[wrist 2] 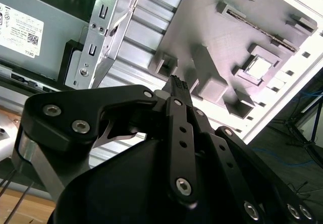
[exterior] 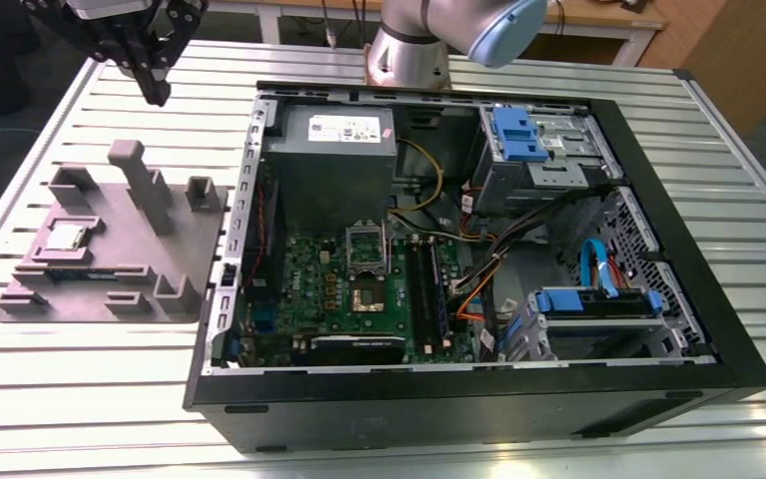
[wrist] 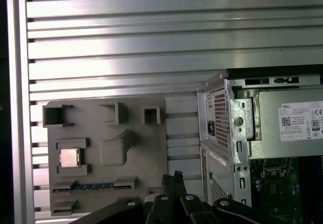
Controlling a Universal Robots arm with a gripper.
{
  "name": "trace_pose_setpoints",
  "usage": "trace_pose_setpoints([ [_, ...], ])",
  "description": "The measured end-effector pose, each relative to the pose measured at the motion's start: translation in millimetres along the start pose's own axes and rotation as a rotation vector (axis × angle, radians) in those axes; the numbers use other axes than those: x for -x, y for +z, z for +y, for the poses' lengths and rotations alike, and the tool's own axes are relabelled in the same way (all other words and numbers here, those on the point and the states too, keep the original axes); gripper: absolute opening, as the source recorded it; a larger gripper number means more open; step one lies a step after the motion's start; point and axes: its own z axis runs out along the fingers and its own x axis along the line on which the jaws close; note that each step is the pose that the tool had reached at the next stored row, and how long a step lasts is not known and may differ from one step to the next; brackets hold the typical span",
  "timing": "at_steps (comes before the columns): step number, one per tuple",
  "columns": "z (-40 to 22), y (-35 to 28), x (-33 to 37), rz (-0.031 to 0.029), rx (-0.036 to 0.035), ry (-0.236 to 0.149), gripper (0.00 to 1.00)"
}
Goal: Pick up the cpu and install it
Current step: 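Reach for the cpu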
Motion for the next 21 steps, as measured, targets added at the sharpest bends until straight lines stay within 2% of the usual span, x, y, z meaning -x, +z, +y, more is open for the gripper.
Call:
trace_pose_setpoints([
  [21, -0.4, 0.2, -5.5, 0.0000, 0.0000, 0.000, 0.10],
])
